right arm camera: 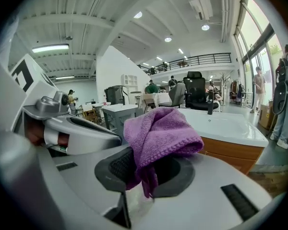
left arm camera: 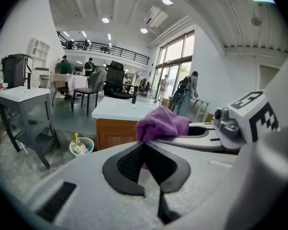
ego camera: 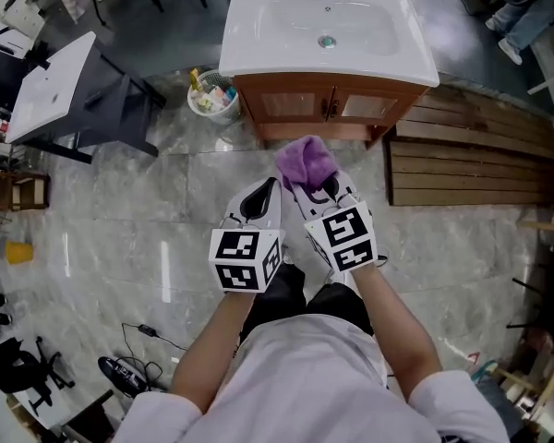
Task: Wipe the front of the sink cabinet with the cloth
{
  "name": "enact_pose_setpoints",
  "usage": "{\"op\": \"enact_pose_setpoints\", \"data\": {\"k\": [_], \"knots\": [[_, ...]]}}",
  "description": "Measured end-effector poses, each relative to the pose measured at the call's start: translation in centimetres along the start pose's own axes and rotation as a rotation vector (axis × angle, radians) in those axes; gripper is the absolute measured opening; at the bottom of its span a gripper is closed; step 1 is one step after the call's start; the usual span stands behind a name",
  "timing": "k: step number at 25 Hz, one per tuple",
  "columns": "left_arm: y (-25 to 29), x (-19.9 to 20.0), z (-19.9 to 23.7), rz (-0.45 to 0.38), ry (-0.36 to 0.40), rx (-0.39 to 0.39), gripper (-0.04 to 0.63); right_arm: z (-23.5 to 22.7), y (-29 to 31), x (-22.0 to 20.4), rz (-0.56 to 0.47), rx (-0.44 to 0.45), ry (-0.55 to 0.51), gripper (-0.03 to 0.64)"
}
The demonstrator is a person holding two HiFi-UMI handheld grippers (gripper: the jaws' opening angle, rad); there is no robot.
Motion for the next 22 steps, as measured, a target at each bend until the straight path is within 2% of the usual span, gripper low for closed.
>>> {"op": "enact_pose_setpoints", "data": {"k": [7,15,22], "knots": [[4.8,-1.1,4.5,0.0,-0.03,0.026,0.005,-2.9,6.9,0.6,-0.005,0.009,-0.031,0.074],[10.2,-2.9,8.2,-0.041,-0.101,0.106,0.006,-5.8,14.8,-0.7,-0.012,0.108,-0.1,0.074],[17.2,-6.1,12.2,-0.084,-0.107,0.157,0.005,-8.1,22.5,-3.0,-0.079,0.181,-0.16,0.074]]}}
Point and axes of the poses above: the fingertips, and each gripper's own axes: y forward along the fingers, z to its left, x out of its top, the point moved 1 cm from there along -y, backward along the fingers, and after that the axes turned 12 degrees about x, right-handed, at the moved point
